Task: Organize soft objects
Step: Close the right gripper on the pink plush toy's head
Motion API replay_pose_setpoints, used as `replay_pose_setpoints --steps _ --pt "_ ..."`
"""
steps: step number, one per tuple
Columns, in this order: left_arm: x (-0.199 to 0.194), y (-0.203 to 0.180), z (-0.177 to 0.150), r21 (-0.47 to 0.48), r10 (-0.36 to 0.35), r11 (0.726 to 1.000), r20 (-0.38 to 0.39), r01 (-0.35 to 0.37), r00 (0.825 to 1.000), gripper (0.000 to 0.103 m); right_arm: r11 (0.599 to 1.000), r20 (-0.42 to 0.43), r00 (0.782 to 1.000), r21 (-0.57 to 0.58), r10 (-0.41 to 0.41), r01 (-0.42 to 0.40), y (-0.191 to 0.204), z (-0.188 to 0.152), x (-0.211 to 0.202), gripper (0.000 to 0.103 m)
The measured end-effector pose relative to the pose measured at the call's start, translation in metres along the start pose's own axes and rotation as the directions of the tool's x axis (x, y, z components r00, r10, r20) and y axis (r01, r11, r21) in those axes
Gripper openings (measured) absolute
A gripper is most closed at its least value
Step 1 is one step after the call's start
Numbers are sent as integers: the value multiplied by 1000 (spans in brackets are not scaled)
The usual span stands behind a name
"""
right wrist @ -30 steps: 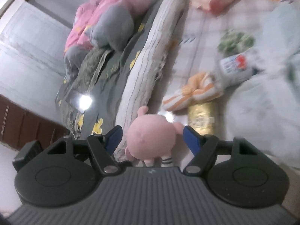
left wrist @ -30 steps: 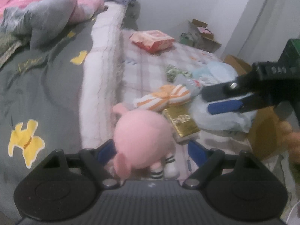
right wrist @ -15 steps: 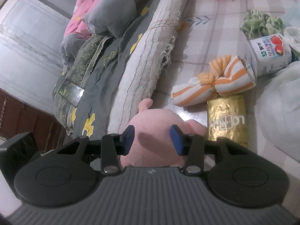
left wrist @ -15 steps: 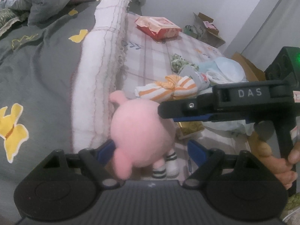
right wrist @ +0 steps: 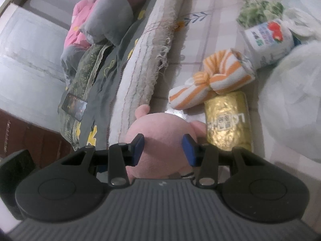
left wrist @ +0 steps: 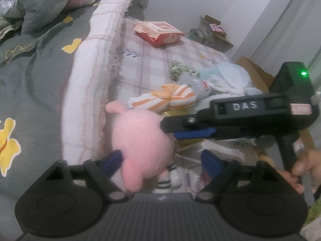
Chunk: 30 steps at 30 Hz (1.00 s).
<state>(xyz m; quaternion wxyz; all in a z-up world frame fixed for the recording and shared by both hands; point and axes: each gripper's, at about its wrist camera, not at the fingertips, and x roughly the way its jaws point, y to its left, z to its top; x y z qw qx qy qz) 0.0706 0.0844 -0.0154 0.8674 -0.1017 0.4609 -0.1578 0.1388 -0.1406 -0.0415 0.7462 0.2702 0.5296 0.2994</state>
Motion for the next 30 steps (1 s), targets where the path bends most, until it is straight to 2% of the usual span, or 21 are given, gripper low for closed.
replay_pose_setpoints --steps 6,9,12,14,17,20,26,30 --pt "-3 -11 0 33 -38 999 28 37 999 86 998 24 1000 63 8 -10 -18 0 -9 44" --pt "-1 -16 1 48 -32 998 42 30 999 86 998 32 999 70 4 -6 -21 -1 -12 44" --pt "0 -17 0 49 -33 998 54 31 998 86 993 20 999 110 49 -51 -26 0 -10 44" --pt "-3 -19 -1 54 -62 997 61 59 996 86 987 8 996 134 88 -89 -26 -1 -8 44" --pt "-9 -26 -3 96 -109 990 89 100 990 86 988 7 996 127 88 -88 -22 -1 -7 44" --pt "-8 -34 -4 118 -143 984 82 132 986 85 983 -4 994 147 108 -106 -23 -1 -5 44" --pt "-1 -37 -6 132 -124 985 67 114 990 85 996 37 999 81 34 -36 -16 -3 -17 45" --pt "-13 -30 -9 147 -112 984 87 98 990 85 999 73 997 -10 -32 32 -4 -1 -30 50"
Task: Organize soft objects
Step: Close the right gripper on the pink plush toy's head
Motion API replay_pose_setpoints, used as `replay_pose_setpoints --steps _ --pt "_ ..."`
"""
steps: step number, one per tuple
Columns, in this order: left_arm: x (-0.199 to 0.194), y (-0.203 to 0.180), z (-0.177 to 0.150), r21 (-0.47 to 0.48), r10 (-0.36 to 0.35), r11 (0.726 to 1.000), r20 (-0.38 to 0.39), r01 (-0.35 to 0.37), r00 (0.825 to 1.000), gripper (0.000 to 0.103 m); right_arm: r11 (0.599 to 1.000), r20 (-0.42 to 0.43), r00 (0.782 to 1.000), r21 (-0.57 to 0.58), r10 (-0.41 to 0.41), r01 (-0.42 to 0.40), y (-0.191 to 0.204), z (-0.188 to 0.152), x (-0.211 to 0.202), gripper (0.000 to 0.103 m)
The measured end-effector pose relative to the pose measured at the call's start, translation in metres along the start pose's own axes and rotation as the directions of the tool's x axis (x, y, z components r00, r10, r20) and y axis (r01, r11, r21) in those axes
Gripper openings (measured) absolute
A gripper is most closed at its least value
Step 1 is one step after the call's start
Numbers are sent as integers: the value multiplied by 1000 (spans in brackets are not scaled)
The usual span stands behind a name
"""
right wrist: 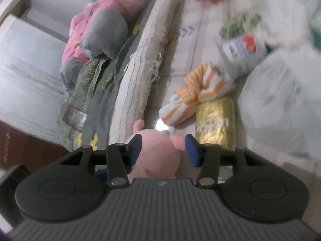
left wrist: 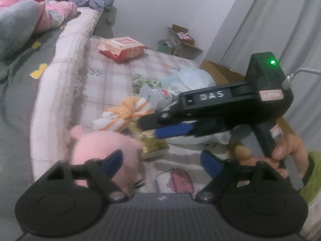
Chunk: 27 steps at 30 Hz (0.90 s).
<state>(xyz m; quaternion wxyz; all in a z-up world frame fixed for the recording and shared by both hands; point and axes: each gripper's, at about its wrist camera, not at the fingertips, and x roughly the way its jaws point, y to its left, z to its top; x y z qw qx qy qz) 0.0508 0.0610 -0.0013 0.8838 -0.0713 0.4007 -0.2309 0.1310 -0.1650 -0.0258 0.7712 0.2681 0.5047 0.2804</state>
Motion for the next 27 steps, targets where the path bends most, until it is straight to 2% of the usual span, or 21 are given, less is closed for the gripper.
replay_pose_setpoints --steps 4,7,12,16,20,21,23,27 --pt "-17 15 -6 16 113 993 16 -113 993 85 990 -1 998 -130 -57 57 20 3 -8 63" --pt "-32 34 -9 -23 191 981 29 -191 981 85 960 -17 993 -258 -114 105 42 3 -5 73" --pt "-54 66 -9 -120 285 953 56 -277 957 85 863 -55 978 -482 -203 153 85 -7 21 88" --pt "-64 85 -10 -188 327 931 53 -313 943 85 757 -65 961 -631 -270 170 111 -21 52 94" --pt "-70 95 -11 -225 339 921 53 -319 939 85 641 -64 937 -745 -343 184 126 -41 78 96" --pt "-71 96 -11 -228 341 919 56 -320 938 85 612 -59 932 -768 -359 187 128 -46 83 99" --pt "-73 98 -11 -232 340 919 56 -319 939 85 534 -28 920 -821 -391 202 133 -58 91 102" --pt "-72 100 -13 -245 326 920 51 -305 944 85 380 23 901 -902 -434 206 140 -79 101 102"
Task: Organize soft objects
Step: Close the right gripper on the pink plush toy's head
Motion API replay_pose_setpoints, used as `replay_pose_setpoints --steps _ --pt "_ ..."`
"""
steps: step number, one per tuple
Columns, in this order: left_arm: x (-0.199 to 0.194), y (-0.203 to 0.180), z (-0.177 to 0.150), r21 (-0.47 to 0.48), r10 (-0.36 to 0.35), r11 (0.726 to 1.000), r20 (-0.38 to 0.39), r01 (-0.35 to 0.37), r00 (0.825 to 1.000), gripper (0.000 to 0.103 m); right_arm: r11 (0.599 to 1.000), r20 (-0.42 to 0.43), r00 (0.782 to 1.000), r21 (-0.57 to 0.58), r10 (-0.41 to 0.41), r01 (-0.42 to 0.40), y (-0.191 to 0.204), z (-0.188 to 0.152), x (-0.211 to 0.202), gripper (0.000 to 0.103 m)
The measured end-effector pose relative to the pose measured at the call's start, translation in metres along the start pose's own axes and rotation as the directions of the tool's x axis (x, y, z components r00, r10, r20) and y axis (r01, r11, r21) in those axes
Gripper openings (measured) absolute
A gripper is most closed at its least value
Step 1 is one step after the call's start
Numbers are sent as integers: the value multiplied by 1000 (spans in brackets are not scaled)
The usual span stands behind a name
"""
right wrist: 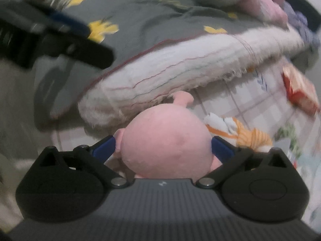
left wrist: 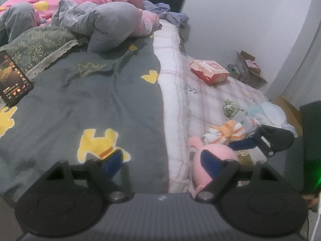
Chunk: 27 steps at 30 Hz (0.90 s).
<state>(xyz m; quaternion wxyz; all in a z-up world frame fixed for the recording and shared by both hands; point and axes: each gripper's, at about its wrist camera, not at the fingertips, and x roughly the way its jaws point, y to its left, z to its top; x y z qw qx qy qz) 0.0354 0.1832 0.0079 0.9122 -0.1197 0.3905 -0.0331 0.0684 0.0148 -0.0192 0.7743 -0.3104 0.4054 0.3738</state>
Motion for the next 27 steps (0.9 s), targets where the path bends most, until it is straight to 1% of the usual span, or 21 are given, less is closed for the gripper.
replay_pose_setpoints --steps 3,6,8,9,10,11,12,14,15,17,18,19,20,21,22,23,24,25,27 --pt "-1 0 0 -9 -9 1000 1 9 1000 85 999 -3 1000 -32 -18 18 5 1 0 102" --pt "-4 -1 -1 -9 -20 1000 13 20 1000 85 1000 4 1000 -14 -18 19 3 -1 -2 99" --pt "-7 -3 -1 -7 -26 1000 18 26 999 85 999 11 1000 34 -2 2 -3 -2 -3 96" --pt "-8 -3 -2 -5 -30 1000 21 30 999 85 997 18 1000 76 14 -16 -10 -3 -5 94" --pt "-10 -3 -2 -5 -33 999 24 33 999 85 992 28 999 119 33 -36 -16 -3 -6 89" --pt "-11 -3 -2 -6 -36 999 27 36 999 85 982 46 997 179 57 -65 -26 -4 -9 87" --pt "-12 -3 -2 -7 -39 999 30 40 999 85 963 69 993 248 91 -106 -37 -5 -12 87" --pt "-15 -3 -2 -7 -46 999 35 46 998 85 883 143 973 412 181 -225 -64 -13 -16 86" --pt "-16 -3 -2 -6 -49 999 36 49 998 85 826 181 960 490 216 -278 -77 -19 -16 86" --pt "-18 -4 -3 -1 -57 998 39 57 998 85 738 229 943 587 244 -333 -92 -31 -12 86" --pt "-19 -5 -3 3 -62 998 40 62 997 85 679 263 928 633 264 -372 -100 -38 -9 86" --pt "-21 -6 -3 7 -68 998 41 68 997 85 612 301 909 672 289 -417 -106 -46 -7 86" --pt "-22 -7 -3 11 -76 997 43 75 996 85 536 344 885 705 314 -464 -112 -54 -3 86" --pt "-23 -8 -4 16 -88 996 45 87 995 85 444 396 854 733 336 -515 -117 -63 1 86" --pt "-25 -9 -4 21 -105 994 44 104 994 85 371 436 830 749 348 -549 -119 -71 5 86" --pt "-25 -10 -5 24 -124 992 40 123 991 85 307 466 812 762 353 -571 -120 -78 8 86" --pt "-25 -11 -6 26 -148 989 30 148 988 85 247 483 800 777 354 -579 -121 -85 13 87" --pt "-24 -12 -7 28 -173 985 14 173 985 85 217 480 803 793 354 -570 -121 -89 18 87" --pt "-21 -16 -9 36 -216 976 -20 216 976 85 188 443 826 831 347 -524 -119 -96 25 87"
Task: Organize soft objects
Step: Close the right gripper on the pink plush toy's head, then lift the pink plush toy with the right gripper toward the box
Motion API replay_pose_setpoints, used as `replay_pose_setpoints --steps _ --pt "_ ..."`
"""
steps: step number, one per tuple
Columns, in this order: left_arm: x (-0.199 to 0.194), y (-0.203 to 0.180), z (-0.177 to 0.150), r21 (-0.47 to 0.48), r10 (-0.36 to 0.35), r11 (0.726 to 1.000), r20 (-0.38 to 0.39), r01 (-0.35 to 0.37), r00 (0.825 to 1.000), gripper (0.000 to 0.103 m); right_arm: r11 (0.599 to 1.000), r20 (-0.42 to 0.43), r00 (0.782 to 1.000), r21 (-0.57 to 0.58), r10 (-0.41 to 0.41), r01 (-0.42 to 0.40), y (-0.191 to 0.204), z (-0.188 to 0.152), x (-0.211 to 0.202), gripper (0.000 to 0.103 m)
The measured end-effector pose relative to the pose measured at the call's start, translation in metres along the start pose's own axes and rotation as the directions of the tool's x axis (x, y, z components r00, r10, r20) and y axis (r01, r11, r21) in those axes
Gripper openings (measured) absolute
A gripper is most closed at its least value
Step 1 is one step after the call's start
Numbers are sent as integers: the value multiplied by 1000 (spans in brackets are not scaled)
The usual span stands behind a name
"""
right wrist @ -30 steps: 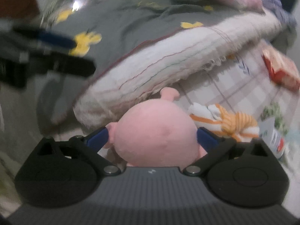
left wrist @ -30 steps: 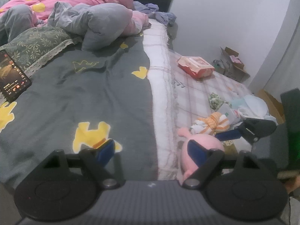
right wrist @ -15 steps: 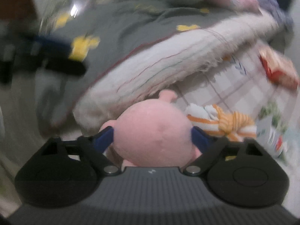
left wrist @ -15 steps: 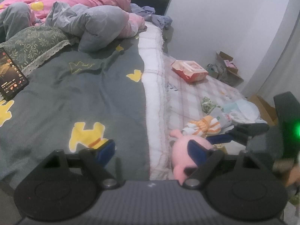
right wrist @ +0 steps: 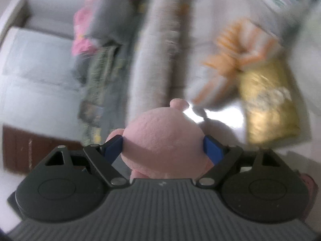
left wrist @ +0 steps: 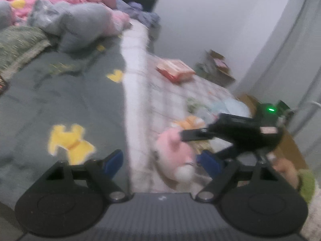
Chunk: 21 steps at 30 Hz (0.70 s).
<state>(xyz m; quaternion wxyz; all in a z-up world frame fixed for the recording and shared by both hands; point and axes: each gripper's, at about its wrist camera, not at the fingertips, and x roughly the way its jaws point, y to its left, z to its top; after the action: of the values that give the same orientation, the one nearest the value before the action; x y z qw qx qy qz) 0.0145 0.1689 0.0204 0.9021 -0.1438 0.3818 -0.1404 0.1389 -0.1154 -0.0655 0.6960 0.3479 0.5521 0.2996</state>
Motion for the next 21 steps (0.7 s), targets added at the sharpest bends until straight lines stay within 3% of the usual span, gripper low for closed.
replay_pose_setpoints --steps 7,15,21 --pt "17 -23 -4 68 -80 994 -58 84 995 86 997 36 997 22 -72 71 -2 -11 -17 89" --pt "42 -58 -7 167 -108 978 -109 126 988 86 989 65 987 12 -146 145 -5 -25 -44 89" --pt "64 -83 -15 205 -146 962 -164 178 976 85 989 99 986 74 -135 128 -32 -34 -77 89"
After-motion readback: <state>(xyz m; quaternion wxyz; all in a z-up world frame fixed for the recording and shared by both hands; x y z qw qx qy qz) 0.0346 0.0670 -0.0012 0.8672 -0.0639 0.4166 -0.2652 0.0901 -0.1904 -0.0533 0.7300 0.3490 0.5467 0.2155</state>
